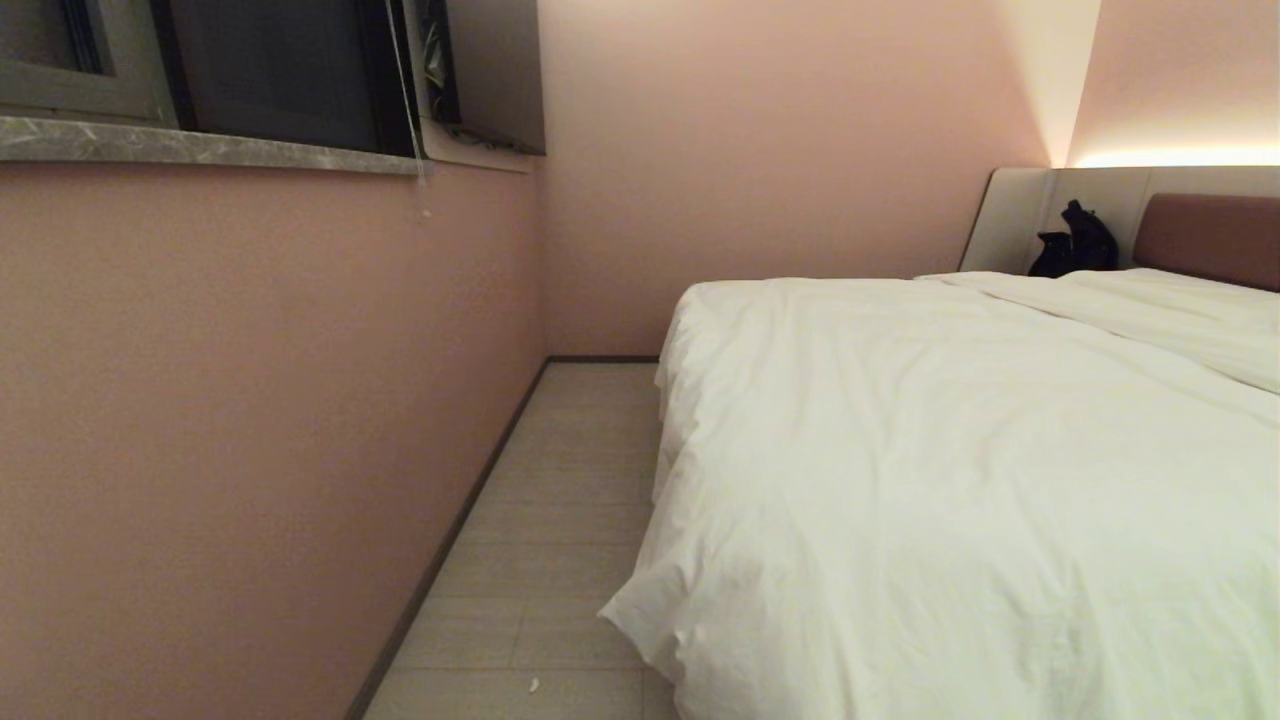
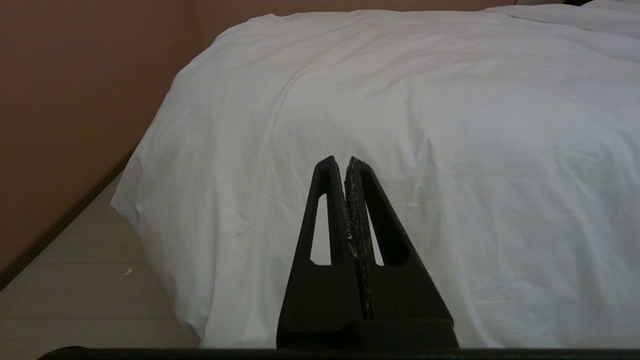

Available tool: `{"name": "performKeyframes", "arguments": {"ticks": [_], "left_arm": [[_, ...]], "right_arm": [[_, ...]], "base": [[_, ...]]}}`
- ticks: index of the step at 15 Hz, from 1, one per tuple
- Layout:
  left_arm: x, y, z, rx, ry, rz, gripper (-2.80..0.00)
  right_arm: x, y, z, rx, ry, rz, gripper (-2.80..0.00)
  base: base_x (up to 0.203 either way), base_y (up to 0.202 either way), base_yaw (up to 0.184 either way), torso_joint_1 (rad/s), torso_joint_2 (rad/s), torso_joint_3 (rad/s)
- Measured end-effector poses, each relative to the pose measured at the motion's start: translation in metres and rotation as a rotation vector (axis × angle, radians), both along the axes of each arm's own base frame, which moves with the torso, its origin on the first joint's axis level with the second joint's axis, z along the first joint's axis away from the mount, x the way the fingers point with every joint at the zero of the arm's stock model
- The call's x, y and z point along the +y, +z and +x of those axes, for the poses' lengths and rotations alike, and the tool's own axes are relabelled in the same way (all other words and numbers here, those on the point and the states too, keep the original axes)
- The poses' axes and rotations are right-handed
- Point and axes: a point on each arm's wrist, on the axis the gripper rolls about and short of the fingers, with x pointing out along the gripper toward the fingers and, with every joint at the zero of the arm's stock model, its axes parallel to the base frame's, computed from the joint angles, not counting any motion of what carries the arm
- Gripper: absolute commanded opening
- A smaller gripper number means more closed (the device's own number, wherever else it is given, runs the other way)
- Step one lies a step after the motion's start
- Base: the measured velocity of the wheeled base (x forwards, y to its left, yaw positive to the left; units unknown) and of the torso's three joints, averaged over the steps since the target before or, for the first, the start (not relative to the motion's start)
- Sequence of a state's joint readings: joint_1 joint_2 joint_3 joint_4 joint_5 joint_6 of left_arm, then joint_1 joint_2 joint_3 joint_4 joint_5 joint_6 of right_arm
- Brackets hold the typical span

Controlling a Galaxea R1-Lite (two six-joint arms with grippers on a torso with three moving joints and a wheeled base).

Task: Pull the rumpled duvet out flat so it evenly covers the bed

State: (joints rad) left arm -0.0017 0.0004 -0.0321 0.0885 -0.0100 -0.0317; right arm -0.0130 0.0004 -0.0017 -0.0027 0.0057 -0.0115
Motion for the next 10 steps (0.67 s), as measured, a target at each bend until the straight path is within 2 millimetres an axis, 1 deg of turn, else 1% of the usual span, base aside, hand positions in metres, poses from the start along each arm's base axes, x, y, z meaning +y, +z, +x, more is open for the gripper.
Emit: {"name": "performKeyframes", "arguments": {"ticks": [10], "left_arm": [[0.0000, 0.0000, 0.0000, 0.000, 0.000, 0.000, -2.80]], "right_arm": [[0.0000, -0.0001, 0.0000, 0.001, 0.000, 0.000, -2.80]], "base": [[0.000, 0.000, 0.000, 0.000, 0.00, 0.000]]}}
